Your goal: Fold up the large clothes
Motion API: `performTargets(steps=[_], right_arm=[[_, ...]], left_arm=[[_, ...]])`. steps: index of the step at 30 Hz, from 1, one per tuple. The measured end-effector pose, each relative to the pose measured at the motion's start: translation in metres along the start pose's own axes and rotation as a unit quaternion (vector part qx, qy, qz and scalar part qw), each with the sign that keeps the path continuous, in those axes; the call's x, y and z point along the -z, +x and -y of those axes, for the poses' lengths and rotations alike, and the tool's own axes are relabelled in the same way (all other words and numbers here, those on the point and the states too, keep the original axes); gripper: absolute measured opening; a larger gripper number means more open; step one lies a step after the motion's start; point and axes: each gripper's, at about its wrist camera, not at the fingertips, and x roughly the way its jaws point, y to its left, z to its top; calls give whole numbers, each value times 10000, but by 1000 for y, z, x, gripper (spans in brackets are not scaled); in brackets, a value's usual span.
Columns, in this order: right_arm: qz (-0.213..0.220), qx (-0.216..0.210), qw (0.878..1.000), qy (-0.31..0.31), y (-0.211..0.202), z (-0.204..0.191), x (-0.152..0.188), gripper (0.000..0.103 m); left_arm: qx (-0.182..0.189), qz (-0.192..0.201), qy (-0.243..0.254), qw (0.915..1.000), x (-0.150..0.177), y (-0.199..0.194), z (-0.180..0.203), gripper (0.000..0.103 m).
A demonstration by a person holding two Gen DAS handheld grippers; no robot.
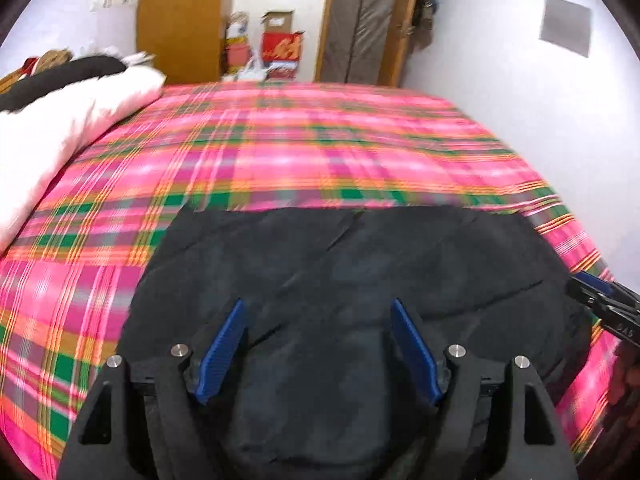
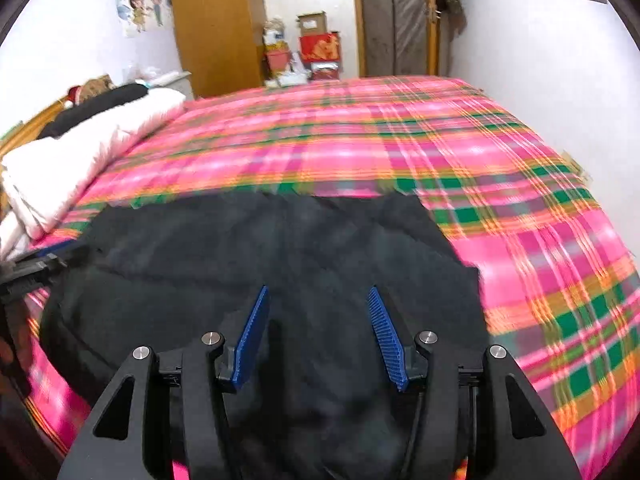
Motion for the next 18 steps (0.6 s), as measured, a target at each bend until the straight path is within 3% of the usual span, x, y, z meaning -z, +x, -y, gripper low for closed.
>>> performTargets(steps=[2, 12, 18], right_arm=[[-351, 95, 9993, 81, 19, 9, 16, 52], [-364, 145, 9992, -5, 27, 7, 23, 53], [-167, 0, 9996, 214, -1, 20, 6, 54]], left_arm=[[-72, -371, -230, 9990, 12, 19, -13, 77], [-153, -304, -175, 9993, 20, 32, -11, 78], [-52, -292, -353, 9989, 10, 5, -21, 77]])
